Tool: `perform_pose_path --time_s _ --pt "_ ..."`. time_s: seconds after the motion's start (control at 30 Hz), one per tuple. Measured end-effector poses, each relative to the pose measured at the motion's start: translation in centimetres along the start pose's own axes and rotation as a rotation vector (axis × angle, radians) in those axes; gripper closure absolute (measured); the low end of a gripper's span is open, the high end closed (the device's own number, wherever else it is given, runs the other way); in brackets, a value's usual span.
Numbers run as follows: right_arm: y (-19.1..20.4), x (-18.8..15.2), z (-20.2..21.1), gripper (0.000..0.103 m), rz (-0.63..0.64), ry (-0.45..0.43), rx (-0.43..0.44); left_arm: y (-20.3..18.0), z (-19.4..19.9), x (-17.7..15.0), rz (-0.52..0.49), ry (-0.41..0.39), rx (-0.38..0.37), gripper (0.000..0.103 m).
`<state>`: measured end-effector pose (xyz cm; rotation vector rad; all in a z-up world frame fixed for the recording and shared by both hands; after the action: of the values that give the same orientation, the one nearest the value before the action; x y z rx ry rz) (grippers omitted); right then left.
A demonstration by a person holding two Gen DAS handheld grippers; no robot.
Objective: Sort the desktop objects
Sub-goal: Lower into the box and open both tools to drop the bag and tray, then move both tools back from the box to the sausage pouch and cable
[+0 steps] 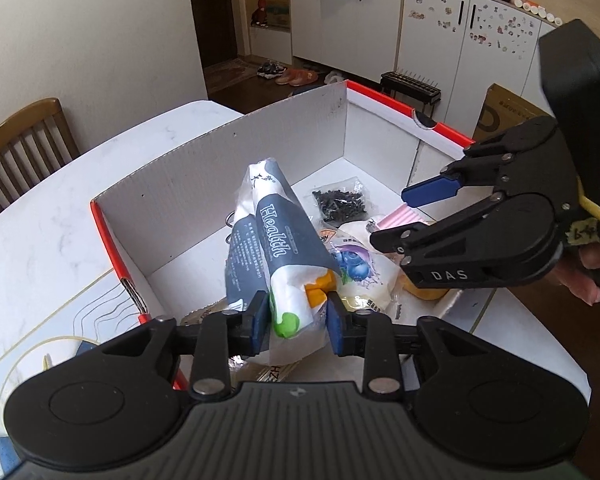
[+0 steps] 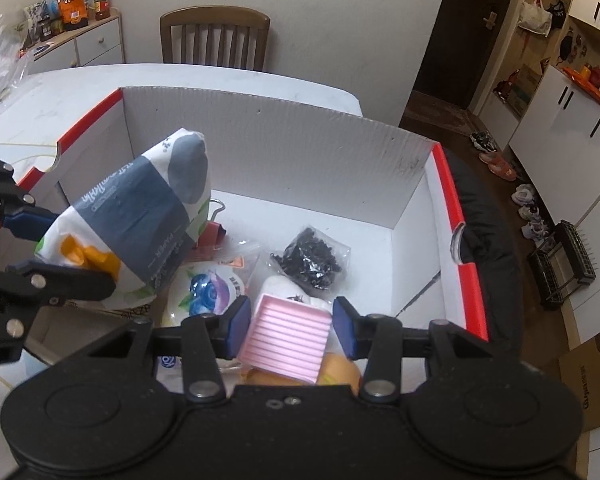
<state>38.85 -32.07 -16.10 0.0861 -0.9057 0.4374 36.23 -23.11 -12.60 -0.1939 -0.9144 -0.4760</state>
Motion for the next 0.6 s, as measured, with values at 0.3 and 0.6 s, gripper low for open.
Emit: perform_pose_path --time_s 0.3,0.6 --pt "-0.6 -0.1 0.8 0.028 -0.044 -0.024 0.016 0.3 1.7 0.3 0.056 -0.047 0.008 0.032" --pt "-0.8 0.6 2.2 0.026 -0.070 -0.056 0.035 0.3 4.4 0.8 0.082 -0.119 0.036 0.032"
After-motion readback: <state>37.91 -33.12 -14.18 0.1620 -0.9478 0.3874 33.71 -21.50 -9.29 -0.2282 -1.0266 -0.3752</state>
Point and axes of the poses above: each gripper's, at about its wrist camera, not at the fingertips, and z roughly against the way its jaws point, y to its left, x to its top, the point moved 6 cm from there along -z, roughly the way its jaws point, and after that the axes turned 14 degrees about -y, right-handed, at the moved point
